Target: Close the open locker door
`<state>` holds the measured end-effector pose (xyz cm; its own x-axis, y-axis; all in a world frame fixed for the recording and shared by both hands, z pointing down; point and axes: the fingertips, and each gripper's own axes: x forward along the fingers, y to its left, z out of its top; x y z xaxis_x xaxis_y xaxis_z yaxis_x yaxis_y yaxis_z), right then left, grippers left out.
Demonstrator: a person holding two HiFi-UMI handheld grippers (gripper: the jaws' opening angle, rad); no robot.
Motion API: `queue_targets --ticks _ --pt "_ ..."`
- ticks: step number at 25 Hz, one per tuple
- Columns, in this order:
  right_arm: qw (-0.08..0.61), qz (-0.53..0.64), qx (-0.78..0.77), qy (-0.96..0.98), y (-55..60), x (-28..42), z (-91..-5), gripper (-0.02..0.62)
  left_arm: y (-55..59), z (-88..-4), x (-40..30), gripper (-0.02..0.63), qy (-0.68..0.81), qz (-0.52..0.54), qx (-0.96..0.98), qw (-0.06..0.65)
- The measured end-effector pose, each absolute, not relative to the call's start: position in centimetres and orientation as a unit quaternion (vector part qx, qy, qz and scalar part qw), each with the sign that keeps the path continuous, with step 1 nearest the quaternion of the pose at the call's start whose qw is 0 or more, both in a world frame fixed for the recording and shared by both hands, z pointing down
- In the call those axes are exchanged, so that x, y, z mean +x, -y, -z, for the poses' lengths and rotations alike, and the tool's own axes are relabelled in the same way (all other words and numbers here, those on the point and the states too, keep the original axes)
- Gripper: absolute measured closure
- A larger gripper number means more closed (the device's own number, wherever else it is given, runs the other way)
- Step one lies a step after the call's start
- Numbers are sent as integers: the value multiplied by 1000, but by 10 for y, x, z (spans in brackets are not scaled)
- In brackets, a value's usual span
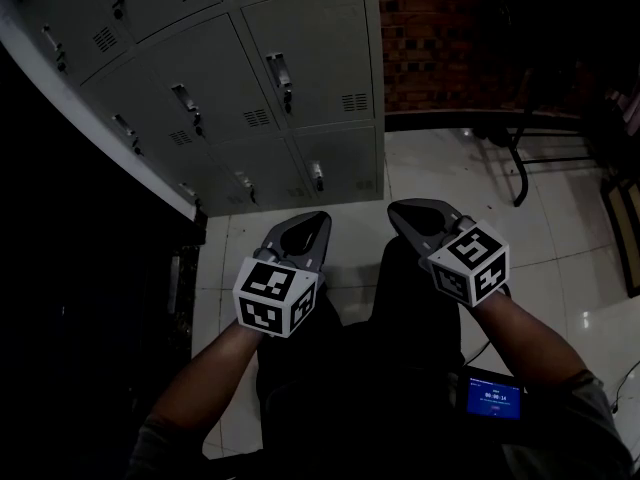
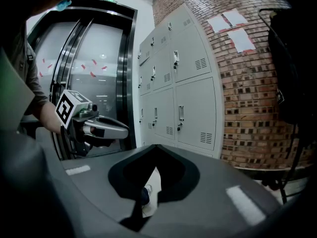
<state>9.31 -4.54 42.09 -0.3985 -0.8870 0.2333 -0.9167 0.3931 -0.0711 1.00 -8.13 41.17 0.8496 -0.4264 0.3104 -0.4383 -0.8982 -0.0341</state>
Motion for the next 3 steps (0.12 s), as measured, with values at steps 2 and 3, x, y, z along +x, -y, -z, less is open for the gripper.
queue_targets --ticks 2,3 --pt "78 -93 543 831 45 94 -420 592 81 -411 11 604 225 -154 962 22" --pt "77 -92 544 831 46 95 -420 592 80 -411 11 604 225 -153 962 23"
